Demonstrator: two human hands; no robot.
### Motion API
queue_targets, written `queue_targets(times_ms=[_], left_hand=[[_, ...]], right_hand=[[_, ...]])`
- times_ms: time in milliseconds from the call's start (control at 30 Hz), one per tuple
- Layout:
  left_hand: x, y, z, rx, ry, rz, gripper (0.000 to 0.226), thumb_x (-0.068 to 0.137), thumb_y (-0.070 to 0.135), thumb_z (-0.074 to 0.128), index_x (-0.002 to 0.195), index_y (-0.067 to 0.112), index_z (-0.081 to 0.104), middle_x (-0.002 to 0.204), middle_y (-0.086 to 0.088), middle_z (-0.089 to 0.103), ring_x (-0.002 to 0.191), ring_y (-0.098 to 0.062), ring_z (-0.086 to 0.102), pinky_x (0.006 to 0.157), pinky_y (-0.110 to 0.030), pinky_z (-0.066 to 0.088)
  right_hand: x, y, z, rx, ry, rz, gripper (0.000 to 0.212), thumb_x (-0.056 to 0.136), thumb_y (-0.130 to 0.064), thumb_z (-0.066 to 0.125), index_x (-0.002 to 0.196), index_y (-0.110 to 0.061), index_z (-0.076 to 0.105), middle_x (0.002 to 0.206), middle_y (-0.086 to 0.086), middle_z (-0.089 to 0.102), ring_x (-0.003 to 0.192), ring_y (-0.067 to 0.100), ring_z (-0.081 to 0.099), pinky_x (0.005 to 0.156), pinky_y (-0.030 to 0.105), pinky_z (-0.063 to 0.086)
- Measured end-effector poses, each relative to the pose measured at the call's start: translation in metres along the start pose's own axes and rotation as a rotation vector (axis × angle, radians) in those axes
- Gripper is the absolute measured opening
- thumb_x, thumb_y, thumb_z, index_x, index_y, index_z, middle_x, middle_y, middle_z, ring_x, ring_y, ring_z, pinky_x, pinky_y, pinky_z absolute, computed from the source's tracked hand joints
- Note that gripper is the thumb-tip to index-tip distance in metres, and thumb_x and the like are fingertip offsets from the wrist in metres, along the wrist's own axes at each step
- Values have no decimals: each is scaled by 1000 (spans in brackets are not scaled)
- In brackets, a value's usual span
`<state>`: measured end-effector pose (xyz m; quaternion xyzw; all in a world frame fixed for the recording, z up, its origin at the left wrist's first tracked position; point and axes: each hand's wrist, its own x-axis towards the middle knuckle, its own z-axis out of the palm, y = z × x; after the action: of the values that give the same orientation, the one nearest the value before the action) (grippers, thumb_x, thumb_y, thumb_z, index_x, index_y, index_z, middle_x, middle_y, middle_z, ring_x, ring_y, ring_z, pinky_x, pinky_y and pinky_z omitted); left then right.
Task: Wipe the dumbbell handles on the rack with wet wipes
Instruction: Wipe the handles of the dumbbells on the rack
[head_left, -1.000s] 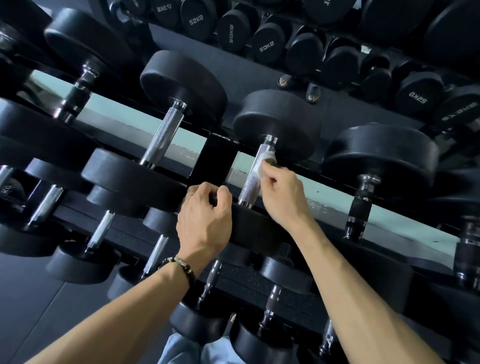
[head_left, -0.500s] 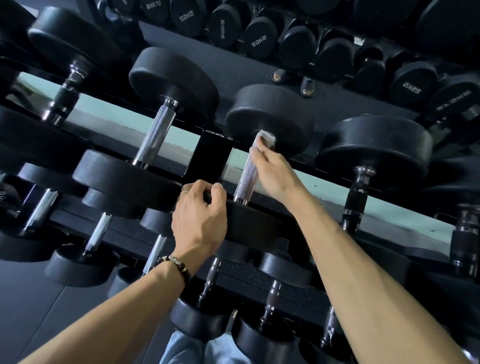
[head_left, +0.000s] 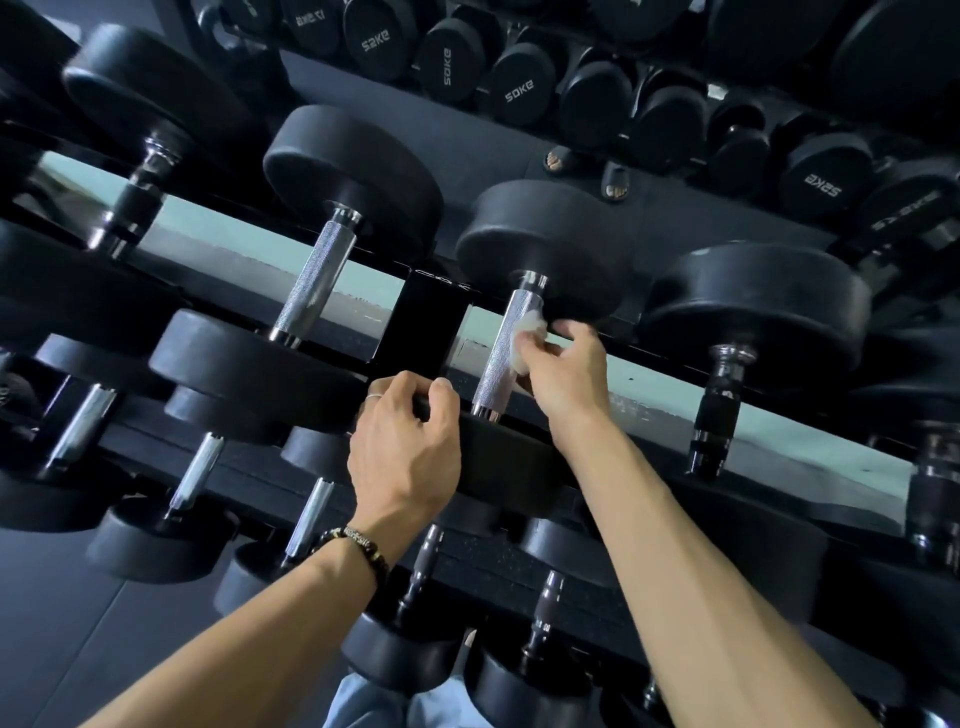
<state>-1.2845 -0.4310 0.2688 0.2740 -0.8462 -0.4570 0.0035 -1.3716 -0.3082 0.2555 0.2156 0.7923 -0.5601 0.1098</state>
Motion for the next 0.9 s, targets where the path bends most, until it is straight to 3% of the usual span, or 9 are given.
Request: queue_targets(times_ms=[133, 233, 333, 400, 533, 600, 700, 833, 900], left_hand=[[0, -2, 1, 13, 1, 3, 30, 84, 51, 34, 80, 32, 57, 106, 7, 58, 92, -15, 53, 81, -36, 39], [1, -2, 2, 18, -8, -7, 31, 83, 52, 33, 79, 31, 57, 107, 7, 58, 91, -15, 53, 80, -36, 38], [1, -2, 1, 28, -19, -1, 29, 86, 51, 35, 77, 31, 54, 108, 6, 59, 91, -14, 53, 78, -35, 37], [0, -3, 1, 27, -21, -6, 29, 86, 51, 35, 75, 31, 52, 108, 6, 59, 90, -14, 53, 77, -34, 36], [0, -2, 3, 31, -17, 7, 28, 84, 51, 33, 75, 33, 52, 108, 7, 59, 91, -12, 51, 77, -34, 35], [0, -3, 2, 32, -10, 8, 27, 86, 50, 34, 76, 34, 53, 108, 7, 60, 91, -12, 51, 78, -34, 36], [-1, -4, 1, 33, -4, -3, 28, 88, 49, 34, 78, 33, 55, 108, 6, 59, 91, -12, 51, 77, -33, 35], [0, -2, 2, 33, -14, -11, 30, 83, 51, 32, 79, 32, 55, 109, 8, 60, 89, -10, 49, 76, -31, 33], [1, -1, 2, 29, -16, -13, 30, 83, 51, 32, 80, 33, 56, 109, 8, 60, 91, -10, 49, 77, -31, 33]], right_hand=[[20, -12, -3, -107, -25, -53, 38, 98, -24, 55, 82, 9, 63, 73, 9, 59, 68, 20, 56, 70, 47, 54], [35, -25, 2, 19, 17, 14, 45, 100, -31, 52, 71, 2, 59, 65, 10, 54, 65, 22, 53, 64, 41, 52], [14, -7, -1, 28, -173, 140, 50, 101, -34, 52, 87, 13, 60, 89, 31, 69, 85, 44, 68, 88, 49, 57], [6, -6, -8, 135, -257, 188, 42, 104, -22, 50, 96, 18, 59, 110, 39, 64, 94, 46, 69, 88, 53, 58], [24, -31, -6, 355, -200, 184, 29, 101, -1, 41, 89, 2, 67, 91, 21, 72, 79, 29, 69, 79, 41, 57], [17, -24, -2, 221, -191, 116, 36, 99, -19, 45, 91, 11, 64, 97, 32, 69, 81, 36, 66, 95, 55, 54], [12, 10, -1, -1, -233, 74, 71, 85, -56, 44, 101, 12, 57, 109, 35, 63, 99, 51, 66, 92, 68, 50], [29, -21, 2, 206, -131, 106, 44, 103, -35, 45, 89, 2, 66, 95, 24, 73, 87, 36, 72, 91, 59, 56], [32, -25, 2, 163, -119, 69, 47, 99, -40, 46, 89, 2, 66, 98, 29, 71, 84, 37, 71, 86, 63, 55]])
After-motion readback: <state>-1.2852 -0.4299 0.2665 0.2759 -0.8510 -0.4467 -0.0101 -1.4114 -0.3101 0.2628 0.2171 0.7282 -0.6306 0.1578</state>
